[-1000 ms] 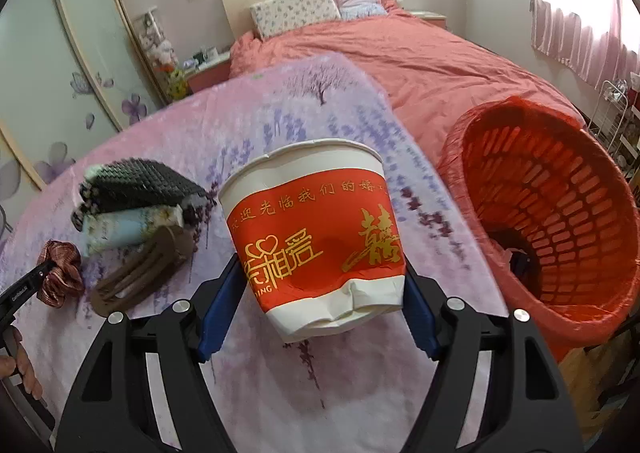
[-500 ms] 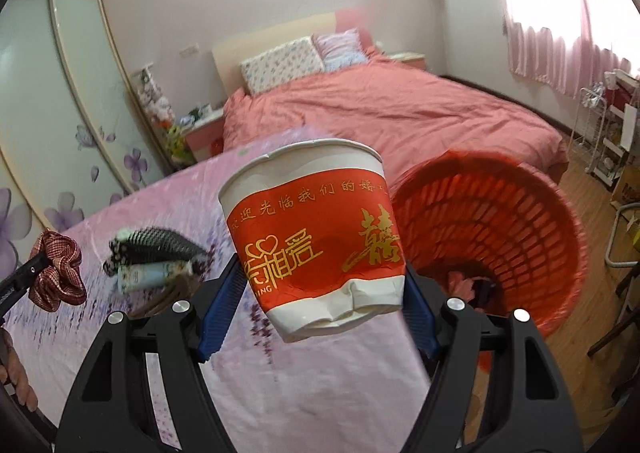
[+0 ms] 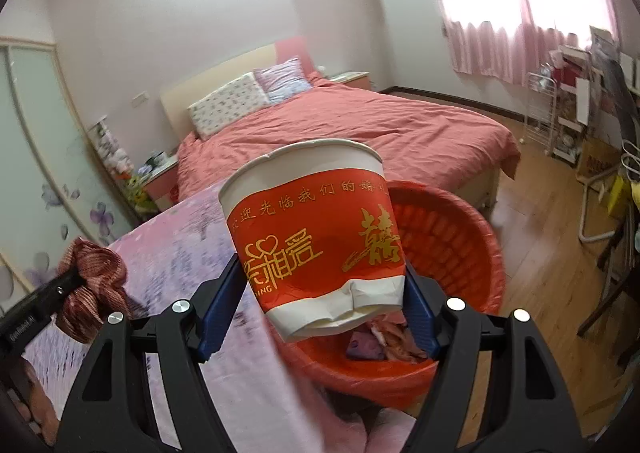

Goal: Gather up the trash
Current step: 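Carry scarf and cup to the orange basket and release both, then return both open tools to the bed and grasp the brown plastic holder with the right tool, then grasp the light blue hand cream tube with the left tool while the right tool holds the brown holder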

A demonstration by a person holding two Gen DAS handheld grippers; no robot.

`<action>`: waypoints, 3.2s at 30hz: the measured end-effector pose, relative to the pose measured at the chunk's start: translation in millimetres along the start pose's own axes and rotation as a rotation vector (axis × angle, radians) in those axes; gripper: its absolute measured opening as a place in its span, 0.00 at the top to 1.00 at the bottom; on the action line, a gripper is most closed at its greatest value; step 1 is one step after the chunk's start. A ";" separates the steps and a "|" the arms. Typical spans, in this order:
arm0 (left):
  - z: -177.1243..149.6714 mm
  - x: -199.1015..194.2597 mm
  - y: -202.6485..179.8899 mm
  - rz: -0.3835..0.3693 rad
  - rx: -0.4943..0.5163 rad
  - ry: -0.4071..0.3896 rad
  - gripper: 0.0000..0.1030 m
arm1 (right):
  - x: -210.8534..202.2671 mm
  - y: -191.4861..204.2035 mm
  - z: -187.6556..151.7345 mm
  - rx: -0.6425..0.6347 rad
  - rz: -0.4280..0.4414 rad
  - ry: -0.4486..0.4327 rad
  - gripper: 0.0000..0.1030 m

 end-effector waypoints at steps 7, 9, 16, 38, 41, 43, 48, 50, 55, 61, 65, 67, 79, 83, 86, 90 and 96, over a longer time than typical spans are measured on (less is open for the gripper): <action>-6.7 61.2 -57.0 -0.102 0.016 0.046 0.83 | 24.7 -32.5 7.9 0.086 -0.024 -0.002 0.30; -8.6 72.5 -67.0 -0.120 0.022 0.056 0.82 | 26.8 -38.6 7.8 0.098 -0.025 -0.006 0.30; -21.8 105.7 -71.9 -0.087 0.026 0.086 0.48 | 43.4 -63.1 -3.1 0.138 -0.054 0.024 0.24; -57.9 -22.2 122.0 0.265 0.001 0.050 0.38 | 12.3 57.8 -66.8 -0.086 0.082 0.167 0.23; -68.8 -43.8 165.7 0.337 -0.042 0.057 0.37 | 9.6 94.0 -85.9 -0.135 0.139 0.210 0.23; -76.0 -56.5 189.5 0.381 -0.067 0.064 0.37 | 8.0 116.5 -97.9 -0.168 0.173 0.232 0.23; -90.9 -84.9 237.5 0.468 -0.115 0.069 0.37 | 3.3 169.9 -122.8 -0.227 0.241 0.267 0.28; -96.0 -96.3 253.7 0.499 -0.131 0.068 0.37 | 1.9 194.0 -129.6 -0.229 0.266 0.278 0.29; -108.3 -120.1 291.9 0.556 -0.180 0.073 0.37 | 9.3 236.2 -140.1 -0.190 0.286 0.316 0.29; -117.3 -127.3 303.7 0.569 -0.211 0.080 0.37 | 25.8 262.0 -167.6 -0.226 0.205 0.369 0.27; -119.7 -124.9 301.8 0.548 -0.215 0.083 0.37 | 22.2 261.0 -169.5 -0.324 0.181 0.333 0.32; -117.9 -121.2 298.1 0.532 -0.210 0.080 0.37 | 19.7 255.1 -169.0 -0.346 0.194 0.322 0.40; -88.8 -66.2 224.9 0.319 -0.176 0.070 0.38 | 27.0 182.1 -140.3 -0.280 0.127 0.299 0.70; -84.0 -33.5 208.4 0.264 -0.175 0.114 0.47 | 28.5 179.1 -140.9 -0.274 0.143 0.303 0.70; -87.5 -13.7 205.4 0.242 -0.187 0.158 0.60 | 28.2 178.6 -141.4 -0.268 0.147 0.304 0.69; -84.2 -9.7 205.2 0.195 -0.234 0.128 0.81 | 28.4 177.3 -141.0 -0.255 0.156 0.306 0.69; -94.0 -31.5 202.8 0.160 -0.242 0.112 0.96 | 29.5 176.4 -141.0 -0.256 0.156 0.307 0.69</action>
Point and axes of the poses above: each gripper's, at about its wrist camera, not at the fingertips, and x roughly the way its jaws point, y to its left, z to its top, the point moved 7 cm from there along x, roughly the way its jaws point, and after that the axes turned 12 degrees about -y, right-handed, at the moved point
